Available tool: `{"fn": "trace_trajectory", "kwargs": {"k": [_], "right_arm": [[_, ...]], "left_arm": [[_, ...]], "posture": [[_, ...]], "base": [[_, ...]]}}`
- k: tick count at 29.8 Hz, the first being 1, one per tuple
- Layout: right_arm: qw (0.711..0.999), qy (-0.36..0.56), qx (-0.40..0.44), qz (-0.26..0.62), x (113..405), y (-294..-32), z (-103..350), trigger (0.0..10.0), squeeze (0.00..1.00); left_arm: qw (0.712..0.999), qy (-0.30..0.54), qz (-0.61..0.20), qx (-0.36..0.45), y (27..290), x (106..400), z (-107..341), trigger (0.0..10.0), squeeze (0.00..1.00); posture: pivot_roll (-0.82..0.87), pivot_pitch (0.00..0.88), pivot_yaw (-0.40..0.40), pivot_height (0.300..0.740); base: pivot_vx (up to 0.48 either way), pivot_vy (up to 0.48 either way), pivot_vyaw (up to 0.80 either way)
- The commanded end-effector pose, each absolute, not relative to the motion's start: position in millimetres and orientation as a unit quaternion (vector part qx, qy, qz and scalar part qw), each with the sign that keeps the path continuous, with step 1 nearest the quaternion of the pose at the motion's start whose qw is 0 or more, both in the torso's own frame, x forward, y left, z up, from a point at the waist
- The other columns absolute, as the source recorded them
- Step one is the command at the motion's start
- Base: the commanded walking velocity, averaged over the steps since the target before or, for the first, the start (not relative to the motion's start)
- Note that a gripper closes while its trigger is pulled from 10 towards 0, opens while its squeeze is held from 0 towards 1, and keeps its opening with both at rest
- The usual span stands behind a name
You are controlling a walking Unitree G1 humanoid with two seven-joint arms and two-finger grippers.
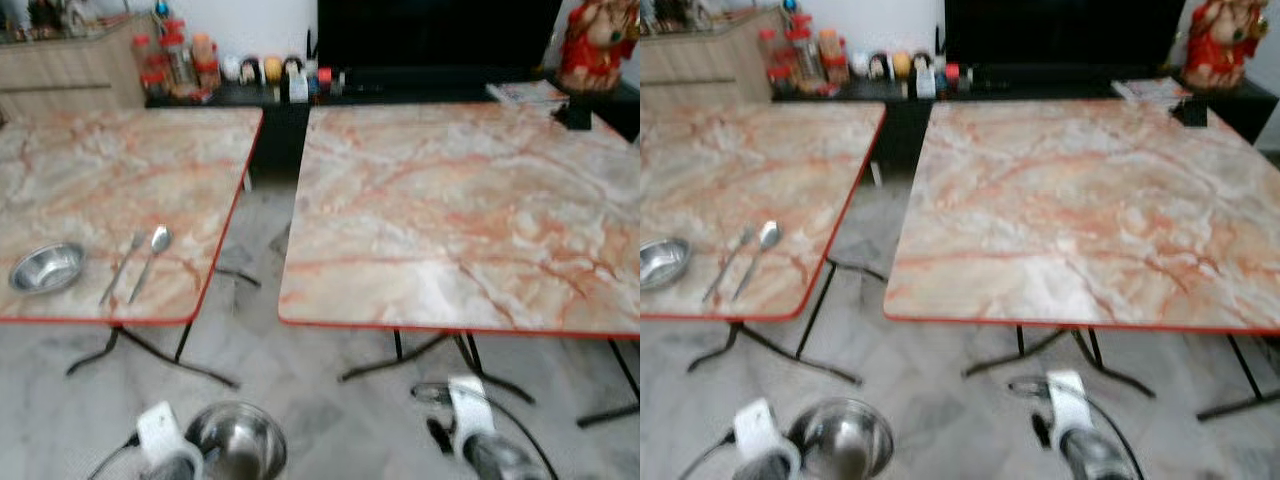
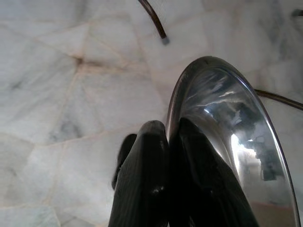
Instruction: Setting the table
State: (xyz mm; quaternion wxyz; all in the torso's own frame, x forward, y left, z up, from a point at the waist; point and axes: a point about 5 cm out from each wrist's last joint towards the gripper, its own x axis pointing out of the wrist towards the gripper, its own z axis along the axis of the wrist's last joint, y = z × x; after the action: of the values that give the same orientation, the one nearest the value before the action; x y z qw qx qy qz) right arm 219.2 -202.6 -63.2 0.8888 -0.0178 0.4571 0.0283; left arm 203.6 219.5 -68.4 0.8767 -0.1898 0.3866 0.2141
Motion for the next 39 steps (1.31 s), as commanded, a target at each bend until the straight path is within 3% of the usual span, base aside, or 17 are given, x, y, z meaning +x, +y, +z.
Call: {"fn": "trace_trajectory", "kwargs": {"k": [1,31,39], "right_arm": [[0.889,0.457,-0.021,0.015,219.0,-210.1,-62.1,10.0,0.00],[0.889,0.458,-0.025,0.011,218.4,-211.8,-62.2,10.0,0.00],[0.888,0.460,-0.028,0.013,218.3,-211.9,-62.2,10.0,0.00]], "left_arm": [[0.878,0.389,0.204,-0.189,214.4,205.6,-68.5,10.0,0.00],[0.882,0.385,0.196,-0.186,209.7,209.4,-67.2,10.0,0.00],[0.883,0.385,0.196,-0.185,209.3,209.5,-67.1,10.0,0.00]], "posture": [[-0.04,0.000,0.041,0.740],[-0.04,0.002,0.038,0.740],[-0.04,0.001,0.038,0.740]], "base": [[0.000,-0.337,0.00],[0.000,-0.341,0.00],[0.000,-0.341,-0.50]]}}
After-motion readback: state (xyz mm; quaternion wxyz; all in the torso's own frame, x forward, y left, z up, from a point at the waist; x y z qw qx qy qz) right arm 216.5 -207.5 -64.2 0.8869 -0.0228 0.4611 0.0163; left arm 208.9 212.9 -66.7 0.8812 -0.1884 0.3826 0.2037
